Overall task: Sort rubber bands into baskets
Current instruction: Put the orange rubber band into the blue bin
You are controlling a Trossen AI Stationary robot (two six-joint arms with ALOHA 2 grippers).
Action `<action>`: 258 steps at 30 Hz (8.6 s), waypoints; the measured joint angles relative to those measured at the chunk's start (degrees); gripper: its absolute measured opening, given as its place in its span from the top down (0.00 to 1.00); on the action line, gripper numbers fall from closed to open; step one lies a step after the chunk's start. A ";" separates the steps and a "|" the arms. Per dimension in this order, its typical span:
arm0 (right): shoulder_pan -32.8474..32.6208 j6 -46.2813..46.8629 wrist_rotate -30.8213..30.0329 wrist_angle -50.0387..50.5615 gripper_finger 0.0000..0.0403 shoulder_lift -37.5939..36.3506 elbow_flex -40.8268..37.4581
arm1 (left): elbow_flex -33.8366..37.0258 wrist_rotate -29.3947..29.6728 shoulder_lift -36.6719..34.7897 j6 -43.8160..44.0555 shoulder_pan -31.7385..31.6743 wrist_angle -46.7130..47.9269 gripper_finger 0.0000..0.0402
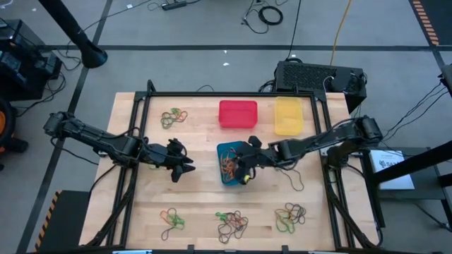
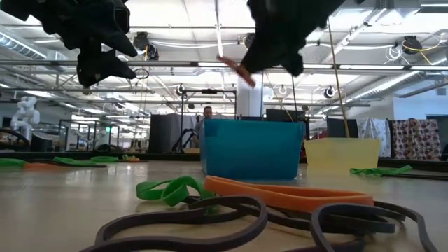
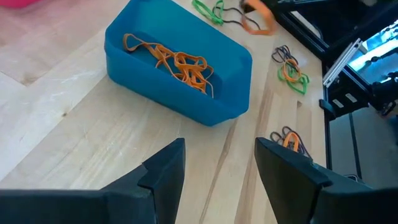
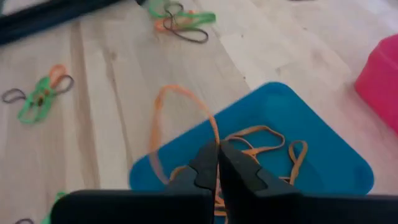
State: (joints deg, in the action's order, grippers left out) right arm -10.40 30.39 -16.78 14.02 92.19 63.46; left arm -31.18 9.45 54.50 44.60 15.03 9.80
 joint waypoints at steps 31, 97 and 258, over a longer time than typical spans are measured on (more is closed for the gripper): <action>-5.92 11.52 35.56 2.69 0.75 2.74 4.20 | 0.00 -1.09 0.00 -0.50 0.00 2.24 0.50; -22.15 67.12 26.46 33.54 0.99 10.31 4.15 | 0.06 -8.18 9.79 -7.89 -0.04 -1.80 0.50; 2.36 10.93 16.37 -3.75 0.71 5.43 9.31 | -0.86 -3.67 10.25 -4.97 -26.66 42.76 0.50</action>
State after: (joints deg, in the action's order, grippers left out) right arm -8.05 41.32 -0.41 10.27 97.62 72.77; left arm -32.04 5.78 64.75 39.63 -11.63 52.56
